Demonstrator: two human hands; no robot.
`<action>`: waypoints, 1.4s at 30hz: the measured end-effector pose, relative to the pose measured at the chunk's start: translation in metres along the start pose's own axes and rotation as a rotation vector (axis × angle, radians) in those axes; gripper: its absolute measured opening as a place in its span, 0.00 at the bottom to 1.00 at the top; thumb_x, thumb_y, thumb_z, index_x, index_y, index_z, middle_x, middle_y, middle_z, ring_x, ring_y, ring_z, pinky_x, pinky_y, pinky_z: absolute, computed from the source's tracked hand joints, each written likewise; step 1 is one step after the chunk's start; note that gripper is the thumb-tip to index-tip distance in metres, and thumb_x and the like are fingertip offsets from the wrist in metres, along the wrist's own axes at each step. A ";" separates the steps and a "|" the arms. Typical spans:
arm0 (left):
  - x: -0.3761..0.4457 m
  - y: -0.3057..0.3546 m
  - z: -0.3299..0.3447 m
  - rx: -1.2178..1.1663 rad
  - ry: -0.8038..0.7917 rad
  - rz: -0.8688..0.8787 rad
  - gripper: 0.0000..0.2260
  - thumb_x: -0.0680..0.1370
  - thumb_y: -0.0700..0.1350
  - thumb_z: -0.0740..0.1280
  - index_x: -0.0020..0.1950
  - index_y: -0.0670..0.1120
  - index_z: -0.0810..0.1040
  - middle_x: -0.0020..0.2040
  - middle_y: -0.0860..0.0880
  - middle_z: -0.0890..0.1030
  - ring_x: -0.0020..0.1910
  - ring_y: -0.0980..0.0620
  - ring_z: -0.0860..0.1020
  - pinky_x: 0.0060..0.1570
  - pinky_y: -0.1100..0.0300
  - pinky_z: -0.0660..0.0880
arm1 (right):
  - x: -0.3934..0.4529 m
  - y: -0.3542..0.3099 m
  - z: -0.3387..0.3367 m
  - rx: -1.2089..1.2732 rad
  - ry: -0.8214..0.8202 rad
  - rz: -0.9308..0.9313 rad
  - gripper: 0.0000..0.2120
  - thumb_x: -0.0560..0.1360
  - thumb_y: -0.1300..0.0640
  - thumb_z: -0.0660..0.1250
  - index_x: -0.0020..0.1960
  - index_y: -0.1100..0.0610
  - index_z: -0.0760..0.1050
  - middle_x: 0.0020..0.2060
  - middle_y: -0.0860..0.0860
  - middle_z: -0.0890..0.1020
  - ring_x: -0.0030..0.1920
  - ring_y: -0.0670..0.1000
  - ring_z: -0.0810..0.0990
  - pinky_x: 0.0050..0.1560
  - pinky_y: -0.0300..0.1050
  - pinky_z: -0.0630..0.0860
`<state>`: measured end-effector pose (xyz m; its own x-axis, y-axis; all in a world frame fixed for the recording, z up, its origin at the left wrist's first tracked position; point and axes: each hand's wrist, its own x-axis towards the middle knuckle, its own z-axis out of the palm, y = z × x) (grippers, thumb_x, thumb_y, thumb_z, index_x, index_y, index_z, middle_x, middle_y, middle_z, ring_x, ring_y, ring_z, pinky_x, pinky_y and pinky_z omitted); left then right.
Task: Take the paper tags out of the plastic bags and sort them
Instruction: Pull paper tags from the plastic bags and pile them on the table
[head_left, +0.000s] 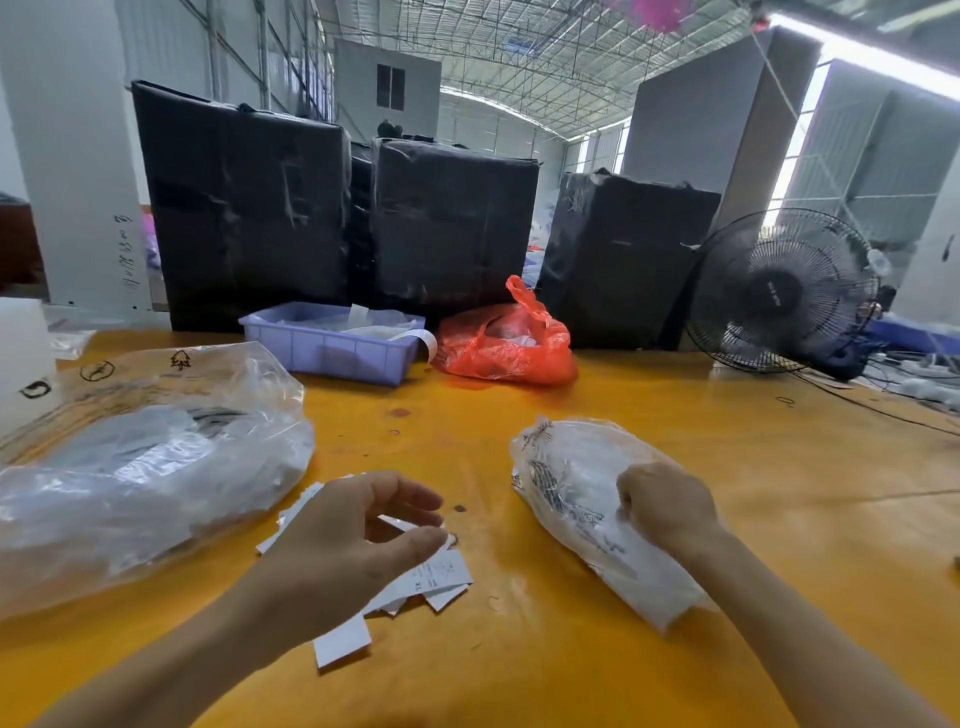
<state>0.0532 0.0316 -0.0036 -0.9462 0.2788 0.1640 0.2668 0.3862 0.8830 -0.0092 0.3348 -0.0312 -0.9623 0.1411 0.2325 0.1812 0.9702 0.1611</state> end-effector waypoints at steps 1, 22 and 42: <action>0.000 0.000 0.000 0.011 0.000 0.008 0.08 0.72 0.47 0.73 0.50 0.54 0.80 0.46 0.61 0.83 0.44 0.61 0.81 0.47 0.64 0.78 | 0.001 0.002 -0.002 0.106 0.004 0.021 0.07 0.78 0.58 0.63 0.43 0.56 0.77 0.45 0.50 0.80 0.49 0.53 0.78 0.42 0.44 0.72; -0.008 0.002 -0.017 -0.606 0.029 -0.226 0.15 0.56 0.43 0.77 0.40 0.40 0.83 0.39 0.41 0.84 0.35 0.51 0.83 0.35 0.64 0.79 | -0.067 -0.112 -0.085 1.445 -0.673 -0.440 0.08 0.72 0.60 0.70 0.43 0.66 0.81 0.36 0.52 0.85 0.26 0.43 0.75 0.24 0.32 0.65; -0.019 -0.014 -0.027 -0.318 -0.032 -0.111 0.19 0.55 0.56 0.77 0.43 0.50 0.84 0.40 0.49 0.84 0.43 0.54 0.82 0.44 0.63 0.75 | -0.066 -0.131 -0.076 1.621 -0.522 -0.372 0.08 0.60 0.50 0.75 0.33 0.53 0.82 0.27 0.46 0.80 0.29 0.42 0.73 0.31 0.35 0.68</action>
<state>0.0624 -0.0033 -0.0075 -0.9587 0.2801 0.0495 0.0873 0.1239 0.9885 0.0461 0.1831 0.0053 -0.9200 -0.3889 0.0493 -0.1014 0.1146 -0.9882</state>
